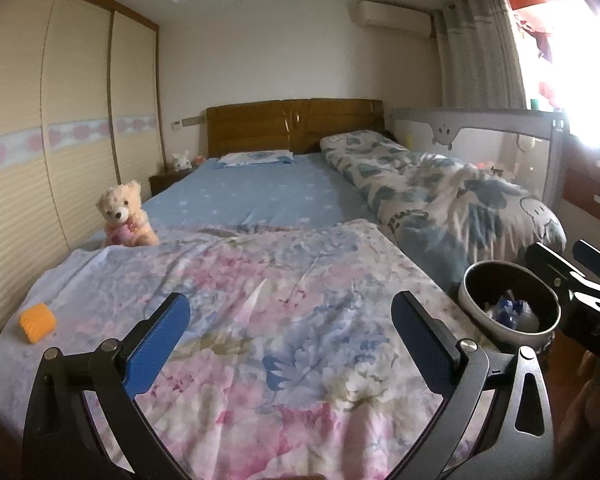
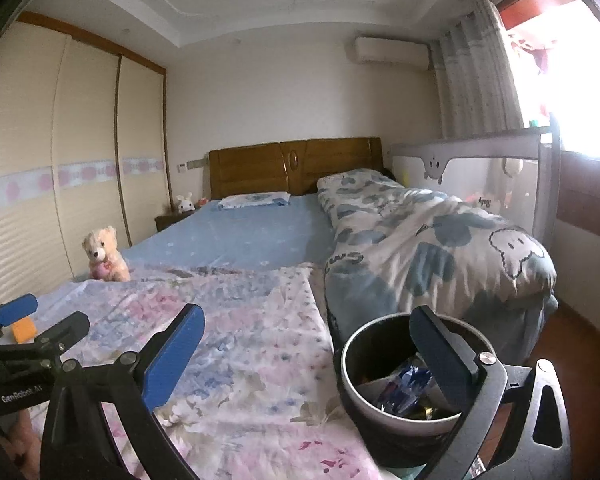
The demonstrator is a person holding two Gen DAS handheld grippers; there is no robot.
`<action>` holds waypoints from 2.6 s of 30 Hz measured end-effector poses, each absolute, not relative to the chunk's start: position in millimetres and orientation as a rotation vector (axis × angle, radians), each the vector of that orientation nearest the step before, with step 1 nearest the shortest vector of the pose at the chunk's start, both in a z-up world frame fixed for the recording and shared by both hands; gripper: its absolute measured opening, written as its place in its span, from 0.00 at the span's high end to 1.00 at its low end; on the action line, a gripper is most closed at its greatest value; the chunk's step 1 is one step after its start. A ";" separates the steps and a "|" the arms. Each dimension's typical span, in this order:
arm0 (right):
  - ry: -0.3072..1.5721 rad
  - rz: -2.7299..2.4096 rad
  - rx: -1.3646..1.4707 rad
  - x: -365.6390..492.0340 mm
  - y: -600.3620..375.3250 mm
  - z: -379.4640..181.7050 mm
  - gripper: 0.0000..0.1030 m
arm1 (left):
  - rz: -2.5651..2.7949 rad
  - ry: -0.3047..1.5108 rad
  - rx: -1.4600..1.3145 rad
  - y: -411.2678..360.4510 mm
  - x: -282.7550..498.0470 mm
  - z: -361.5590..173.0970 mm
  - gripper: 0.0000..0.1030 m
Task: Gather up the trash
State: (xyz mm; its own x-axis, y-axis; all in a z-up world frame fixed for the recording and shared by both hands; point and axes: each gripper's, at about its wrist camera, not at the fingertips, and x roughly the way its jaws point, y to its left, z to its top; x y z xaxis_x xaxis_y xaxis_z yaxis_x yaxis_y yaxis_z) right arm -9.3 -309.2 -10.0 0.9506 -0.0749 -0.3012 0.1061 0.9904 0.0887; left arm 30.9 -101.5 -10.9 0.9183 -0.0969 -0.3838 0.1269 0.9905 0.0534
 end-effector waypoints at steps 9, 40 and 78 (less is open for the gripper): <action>0.323 -0.087 0.111 -3.0 -306.3 -16.2 0.00 | -0.107 0.376 0.088 -104.4 28.1 -8.5 0.00; 0.326 -0.055 0.160 -4.6 -303.1 -11.9 0.00 | -0.107 0.364 0.074 -95.8 23.6 -5.5 0.00; 0.350 -0.028 0.152 -3.7 -289.9 -15.9 0.00 | -0.110 0.371 0.065 -91.4 23.8 -4.3 0.00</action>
